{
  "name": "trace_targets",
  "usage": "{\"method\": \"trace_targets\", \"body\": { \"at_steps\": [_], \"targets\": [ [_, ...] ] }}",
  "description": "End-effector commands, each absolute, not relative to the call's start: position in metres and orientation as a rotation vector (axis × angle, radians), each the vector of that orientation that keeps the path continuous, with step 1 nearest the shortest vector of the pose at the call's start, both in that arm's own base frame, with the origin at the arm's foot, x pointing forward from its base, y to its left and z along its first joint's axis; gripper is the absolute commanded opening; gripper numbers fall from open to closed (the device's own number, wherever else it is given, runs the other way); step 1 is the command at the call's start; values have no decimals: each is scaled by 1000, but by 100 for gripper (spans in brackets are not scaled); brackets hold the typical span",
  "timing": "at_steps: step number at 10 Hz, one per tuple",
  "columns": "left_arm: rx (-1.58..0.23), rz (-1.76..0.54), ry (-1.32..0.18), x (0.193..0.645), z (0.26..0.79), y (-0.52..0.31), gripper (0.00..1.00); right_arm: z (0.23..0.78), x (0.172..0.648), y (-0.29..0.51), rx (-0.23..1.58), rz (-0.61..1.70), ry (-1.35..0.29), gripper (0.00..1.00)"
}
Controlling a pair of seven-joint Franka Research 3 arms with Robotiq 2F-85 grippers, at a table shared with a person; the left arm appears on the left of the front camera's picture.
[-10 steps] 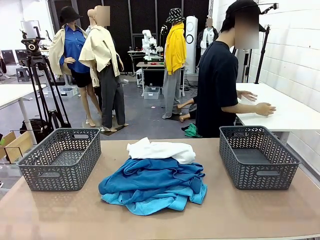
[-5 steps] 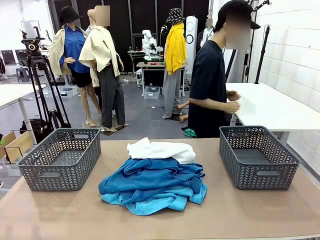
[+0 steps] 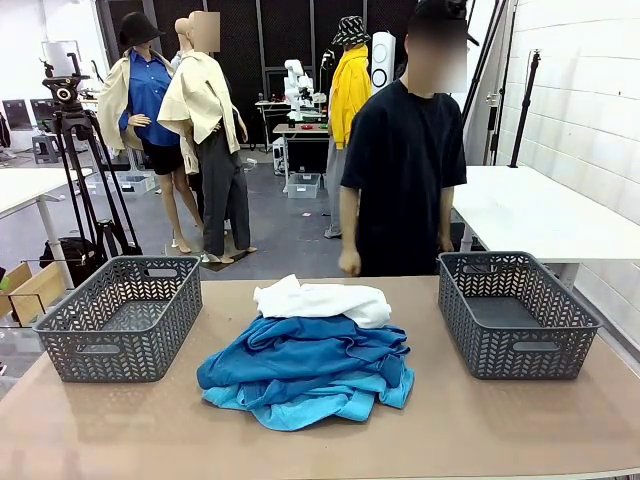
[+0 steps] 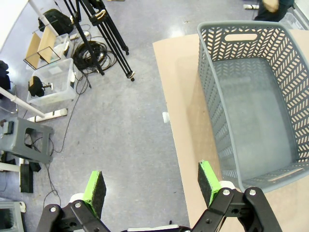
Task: Sort the tops and bottoms.
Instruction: Lift clothes from the center of the table with your left hand.
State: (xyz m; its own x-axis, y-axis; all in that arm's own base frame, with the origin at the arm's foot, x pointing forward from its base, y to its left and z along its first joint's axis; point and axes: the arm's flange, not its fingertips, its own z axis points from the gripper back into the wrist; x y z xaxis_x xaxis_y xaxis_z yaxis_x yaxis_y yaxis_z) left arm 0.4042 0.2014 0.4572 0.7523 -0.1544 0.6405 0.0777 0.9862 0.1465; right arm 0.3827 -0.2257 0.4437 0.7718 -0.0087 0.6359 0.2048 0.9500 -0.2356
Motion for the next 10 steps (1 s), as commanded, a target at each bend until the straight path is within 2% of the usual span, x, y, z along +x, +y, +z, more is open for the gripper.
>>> {"method": "trace_targets", "body": {
  "at_steps": [1, 10],
  "targets": [
    [121, -139, -716, 402, 456, 205, 100, 443, 383, -225, -303, -108, -676, 100],
    [121, -139, -716, 402, 456, 205, 100, 443, 383, -225, -303, -108, -676, 100]
  ]
}}
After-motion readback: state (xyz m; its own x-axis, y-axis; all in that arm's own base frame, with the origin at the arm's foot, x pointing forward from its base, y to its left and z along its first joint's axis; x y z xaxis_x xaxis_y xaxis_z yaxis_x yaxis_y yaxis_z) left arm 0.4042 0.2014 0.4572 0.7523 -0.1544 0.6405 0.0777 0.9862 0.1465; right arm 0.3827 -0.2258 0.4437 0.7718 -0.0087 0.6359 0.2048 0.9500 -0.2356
